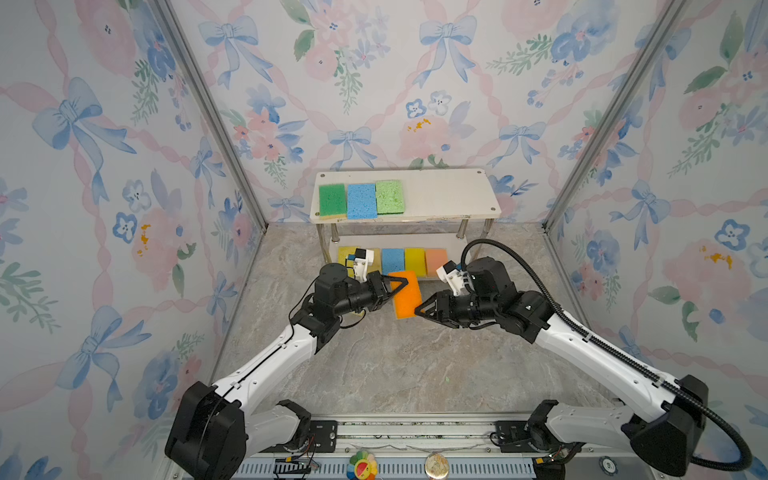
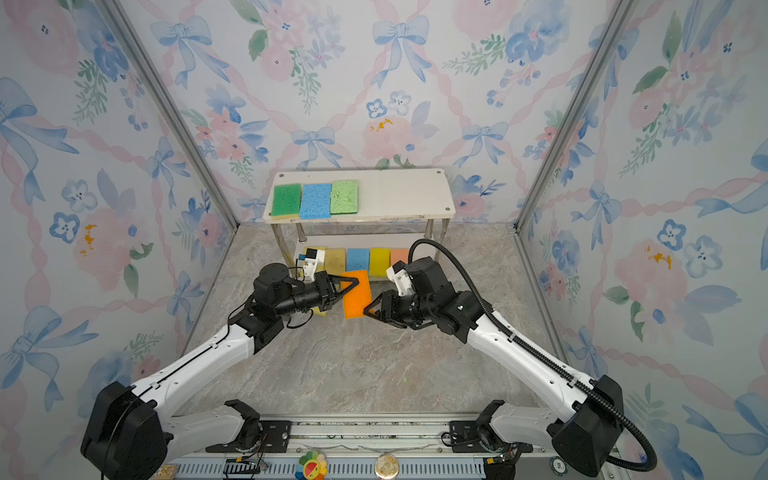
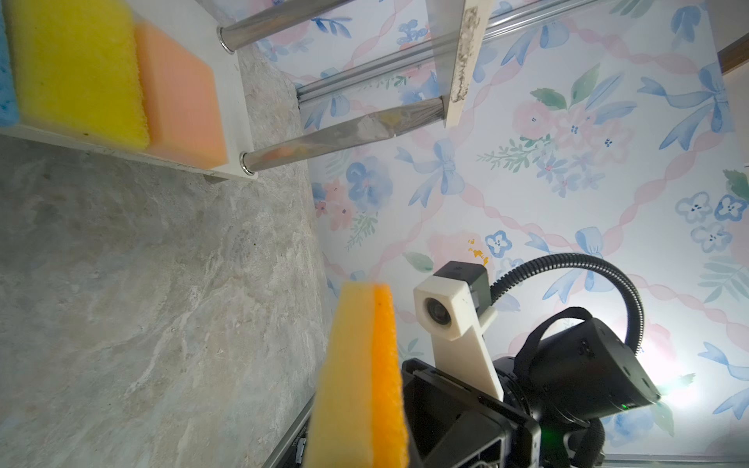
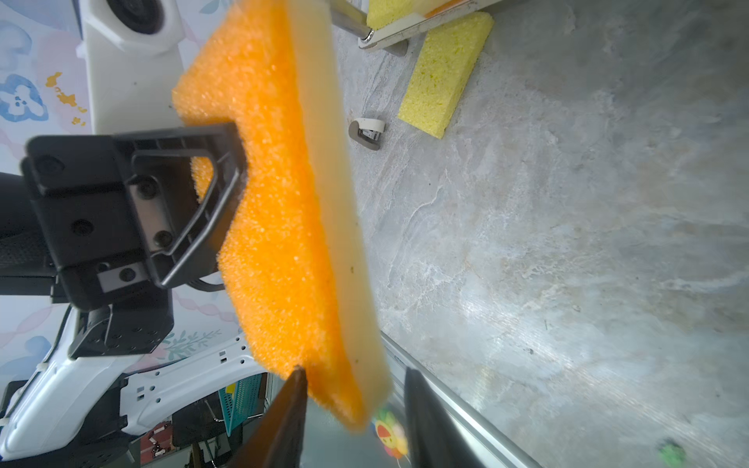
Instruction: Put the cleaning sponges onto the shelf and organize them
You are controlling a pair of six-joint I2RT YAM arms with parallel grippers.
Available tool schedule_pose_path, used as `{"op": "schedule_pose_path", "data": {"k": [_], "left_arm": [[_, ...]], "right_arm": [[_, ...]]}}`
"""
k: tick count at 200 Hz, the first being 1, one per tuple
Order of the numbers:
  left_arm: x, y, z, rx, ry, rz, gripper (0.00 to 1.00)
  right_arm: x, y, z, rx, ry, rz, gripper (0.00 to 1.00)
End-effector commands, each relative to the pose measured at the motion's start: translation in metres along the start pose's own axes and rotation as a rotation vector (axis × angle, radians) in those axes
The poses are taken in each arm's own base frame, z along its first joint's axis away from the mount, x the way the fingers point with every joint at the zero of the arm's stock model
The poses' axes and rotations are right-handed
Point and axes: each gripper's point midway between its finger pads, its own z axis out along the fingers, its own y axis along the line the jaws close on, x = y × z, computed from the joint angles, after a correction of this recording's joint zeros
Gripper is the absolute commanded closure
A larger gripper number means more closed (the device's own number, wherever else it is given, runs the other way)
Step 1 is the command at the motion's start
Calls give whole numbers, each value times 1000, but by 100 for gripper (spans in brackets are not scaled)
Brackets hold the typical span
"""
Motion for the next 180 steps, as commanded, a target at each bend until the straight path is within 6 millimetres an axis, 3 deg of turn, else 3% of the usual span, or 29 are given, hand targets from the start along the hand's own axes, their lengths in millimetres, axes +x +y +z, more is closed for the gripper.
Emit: {"op": "schedule_pose_path", "data": {"k": [1, 74, 106, 142, 160, 180], "left_arm": [[2, -12, -4, 49, 7, 10, 100], [2, -13, -5, 61, 6, 1, 100], [1, -15, -5, 66, 7, 5, 100], [-9, -19, -18, 75, -31, 18, 25], [-20, -23, -30, 84, -72, 31, 3], [-31, -25, -48, 69, -126, 54, 2]], "right_arm": [[-1, 6, 6, -27, 6, -4, 59], [-4, 10, -3, -35, -35, -13, 83], [-5, 11, -14, -14, -60, -30, 88], [-12, 17, -36, 27, -125, -69, 90], [-17, 22, -52, 68, -151, -112, 90], [-26, 33, -73, 105, -188, -165, 90]]}}
